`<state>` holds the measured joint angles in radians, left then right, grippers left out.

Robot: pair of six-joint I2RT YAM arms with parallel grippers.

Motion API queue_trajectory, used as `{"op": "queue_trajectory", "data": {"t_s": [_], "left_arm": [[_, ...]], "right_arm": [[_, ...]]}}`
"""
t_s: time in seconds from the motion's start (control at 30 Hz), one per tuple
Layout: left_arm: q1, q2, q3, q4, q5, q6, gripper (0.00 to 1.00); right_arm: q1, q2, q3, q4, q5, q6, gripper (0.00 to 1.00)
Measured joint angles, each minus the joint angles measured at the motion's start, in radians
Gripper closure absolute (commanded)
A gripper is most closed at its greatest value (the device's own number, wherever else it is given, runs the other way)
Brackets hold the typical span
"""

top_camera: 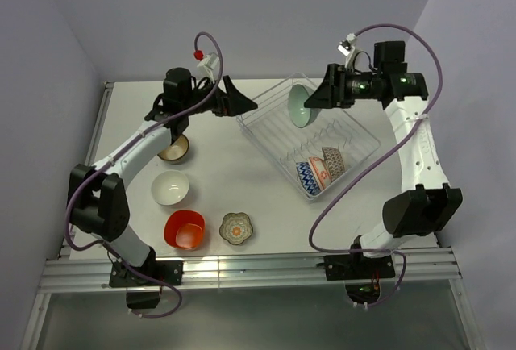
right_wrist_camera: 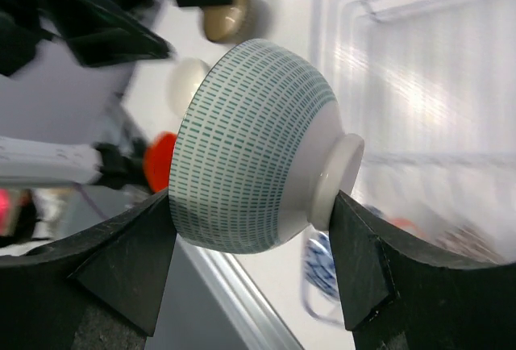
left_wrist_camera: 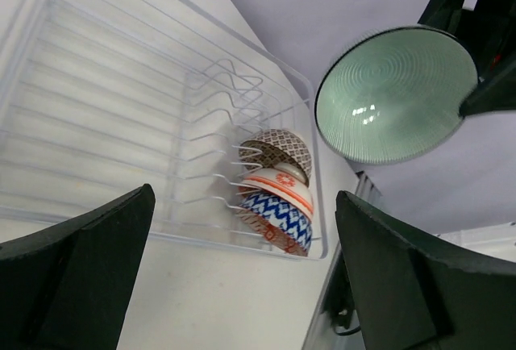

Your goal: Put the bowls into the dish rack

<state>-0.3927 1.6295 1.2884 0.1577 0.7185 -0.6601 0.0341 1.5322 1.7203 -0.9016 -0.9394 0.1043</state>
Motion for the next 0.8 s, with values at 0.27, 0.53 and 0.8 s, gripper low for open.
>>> {"op": "queue_trajectory", "data": {"t_s": [0.27,0.53,0.8], "left_arm": [[0.011,-0.066,0.019,-0.081,0.0,0.125,0.01],[0.014,-0.082,-0.004,-0.1,0.0,0.143,0.01],[0.027,-0.082,-0.005,-0.101,0.003,0.14,0.01]], "right_arm": [[-0.174,0.063,0.152,-0.34,0.175,-0.459,1.0],[-0.192,0.077,0.05,-0.408,0.387,-0.67,1.0],[-0.192,0.116,-0.047,-0.372,0.496,-0.702,1.0]]}}
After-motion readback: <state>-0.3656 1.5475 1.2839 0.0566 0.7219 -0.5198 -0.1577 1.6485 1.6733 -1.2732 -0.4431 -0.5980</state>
